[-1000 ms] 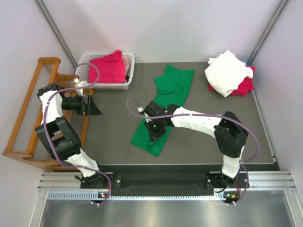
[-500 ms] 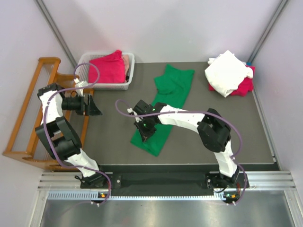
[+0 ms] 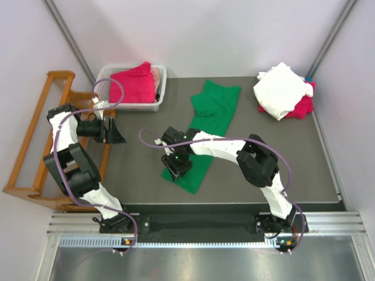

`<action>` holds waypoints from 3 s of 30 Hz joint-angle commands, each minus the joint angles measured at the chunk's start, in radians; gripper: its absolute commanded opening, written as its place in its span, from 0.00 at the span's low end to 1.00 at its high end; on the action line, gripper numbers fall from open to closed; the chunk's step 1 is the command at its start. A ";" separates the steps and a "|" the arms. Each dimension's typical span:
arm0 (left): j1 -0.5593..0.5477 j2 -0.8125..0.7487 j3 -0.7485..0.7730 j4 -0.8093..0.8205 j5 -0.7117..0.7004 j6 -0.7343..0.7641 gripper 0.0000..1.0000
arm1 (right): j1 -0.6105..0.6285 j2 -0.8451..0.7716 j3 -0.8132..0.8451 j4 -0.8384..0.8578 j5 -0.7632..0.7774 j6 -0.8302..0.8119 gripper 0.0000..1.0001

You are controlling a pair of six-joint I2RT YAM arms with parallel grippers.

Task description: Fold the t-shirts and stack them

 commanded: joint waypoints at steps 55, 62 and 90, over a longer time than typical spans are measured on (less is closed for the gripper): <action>-0.220 -0.031 -0.162 0.011 0.002 -0.067 0.99 | 0.090 -0.263 -0.266 -0.018 0.220 -0.061 0.42; -0.199 -0.041 -0.156 0.012 -0.020 -0.069 0.98 | 0.122 -0.187 -0.219 -0.010 0.279 -0.078 0.47; -0.197 -0.049 -0.120 -0.005 -0.029 -0.075 0.99 | 0.165 -0.151 -0.239 0.014 0.247 -0.075 0.58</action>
